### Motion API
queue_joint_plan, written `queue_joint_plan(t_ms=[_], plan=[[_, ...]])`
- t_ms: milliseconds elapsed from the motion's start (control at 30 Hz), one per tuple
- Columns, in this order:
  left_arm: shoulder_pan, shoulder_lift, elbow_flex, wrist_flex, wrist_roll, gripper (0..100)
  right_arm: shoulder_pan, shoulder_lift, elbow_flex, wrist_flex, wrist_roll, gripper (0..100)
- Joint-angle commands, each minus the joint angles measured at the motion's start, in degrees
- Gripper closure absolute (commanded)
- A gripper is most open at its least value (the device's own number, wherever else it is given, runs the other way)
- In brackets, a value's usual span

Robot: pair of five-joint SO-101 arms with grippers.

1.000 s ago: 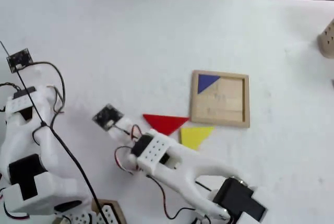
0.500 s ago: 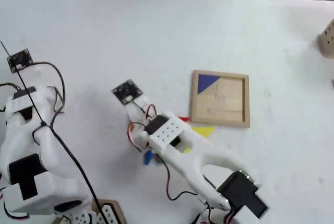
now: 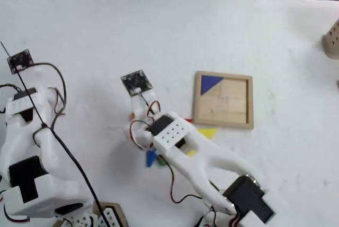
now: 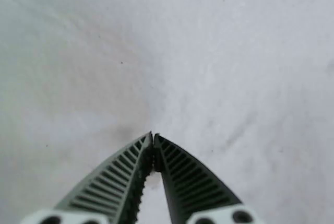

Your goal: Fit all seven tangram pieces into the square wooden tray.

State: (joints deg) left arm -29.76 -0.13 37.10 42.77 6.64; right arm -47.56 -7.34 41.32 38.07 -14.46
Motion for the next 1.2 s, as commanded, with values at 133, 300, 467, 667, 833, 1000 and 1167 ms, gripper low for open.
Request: queue_joint_plan(t_ms=[133,300,467,667,833,1000,1167], plan=[[-0.13,-0.22,-2.37,-0.09,0.18,98,0.22,1.80,-2.90,-6.55,-2.20,71.7],[-0.13,-0.22,-2.37,-0.09,0.18,98,-2.24,2.15,-2.81,-7.96,-2.20,73.3],[-0.04,-0.22,-2.37,-0.09,0.18,98,-2.24,4.62,-2.99,-8.48,-3.87,73.3],[-0.04,-0.22,-2.37,-0.09,0.18,98,-1.63,10.51,-9.14,-3.12,-4.92,73.4],[-0.04,-0.22,-2.37,-0.09,0.18,98,-1.63,10.42,-9.32,-1.98,-4.66,73.4],[-0.13,-0.22,-2.29,-0.09,0.18,98,-1.71,6.46,-9.41,1.80,-0.26,80.1],[-0.13,-0.22,-2.29,-0.09,0.18,98,-3.21,5.41,-8.00,1.98,0.97,83.9]])
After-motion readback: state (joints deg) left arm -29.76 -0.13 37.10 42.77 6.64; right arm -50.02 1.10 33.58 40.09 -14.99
